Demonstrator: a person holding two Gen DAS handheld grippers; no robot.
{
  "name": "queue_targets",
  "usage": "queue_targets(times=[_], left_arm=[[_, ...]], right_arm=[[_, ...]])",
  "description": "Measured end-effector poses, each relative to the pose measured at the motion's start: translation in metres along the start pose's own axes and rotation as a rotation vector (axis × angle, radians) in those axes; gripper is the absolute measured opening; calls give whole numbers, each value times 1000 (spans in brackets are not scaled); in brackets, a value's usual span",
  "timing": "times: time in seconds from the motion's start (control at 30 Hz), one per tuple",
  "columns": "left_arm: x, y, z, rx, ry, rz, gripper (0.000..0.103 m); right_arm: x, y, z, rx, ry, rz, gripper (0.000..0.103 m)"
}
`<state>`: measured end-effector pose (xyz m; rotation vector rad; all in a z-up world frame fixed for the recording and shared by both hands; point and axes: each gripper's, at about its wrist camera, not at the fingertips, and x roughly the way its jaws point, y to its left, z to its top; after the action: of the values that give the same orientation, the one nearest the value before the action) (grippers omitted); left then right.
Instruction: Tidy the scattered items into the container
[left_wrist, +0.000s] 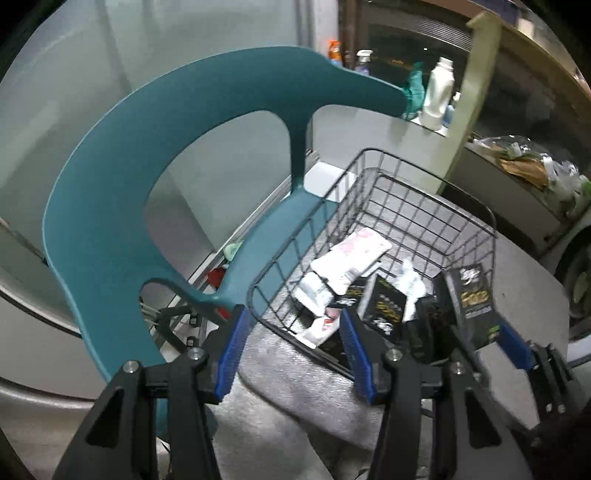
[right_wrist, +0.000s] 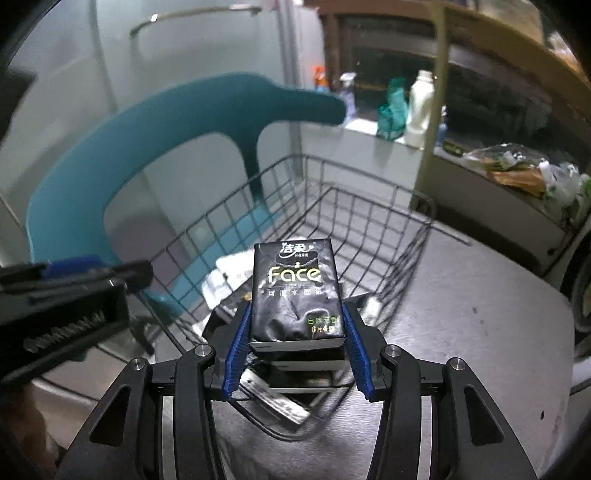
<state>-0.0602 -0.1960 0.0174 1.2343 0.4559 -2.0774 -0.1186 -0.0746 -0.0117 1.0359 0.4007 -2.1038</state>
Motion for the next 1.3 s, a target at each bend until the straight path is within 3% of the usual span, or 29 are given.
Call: queue_targets(times=[0.17, 0.3, 0.53, 0.63, 0.77, 1.0, 1.17, 1.3], left_arm=[[2, 3, 4, 7, -3, -4, 57], [1, -1, 4, 6, 11, -24, 57], [-10, -17, -1, 98, 8, -211, 58], [-26, -44, -17, 206, -21, -255, 67], [-49, -76, -48, 321, -43, -361, 69], [-84, -108, -98, 450, -33, -499, 70], [-112, -105, -121, 463, -71, -502, 70], [-128, -103, -140, 484, -78, -502, 74]], right_arm=[[8, 4, -1, -15, 1, -18, 49], [1, -9, 1, 5, -22, -33, 56], [-59, -46, -20, 109, -94, -113, 58], [-92, -70, -47, 188, -104, -194, 58], [-135, -98, -89, 289, -86, -299, 58], [-192, -123, -145, 414, -102, -348, 58], [-219, -134, -173, 513, -126, -298, 58], [-234, -132, -176, 511, -148, -325, 62]])
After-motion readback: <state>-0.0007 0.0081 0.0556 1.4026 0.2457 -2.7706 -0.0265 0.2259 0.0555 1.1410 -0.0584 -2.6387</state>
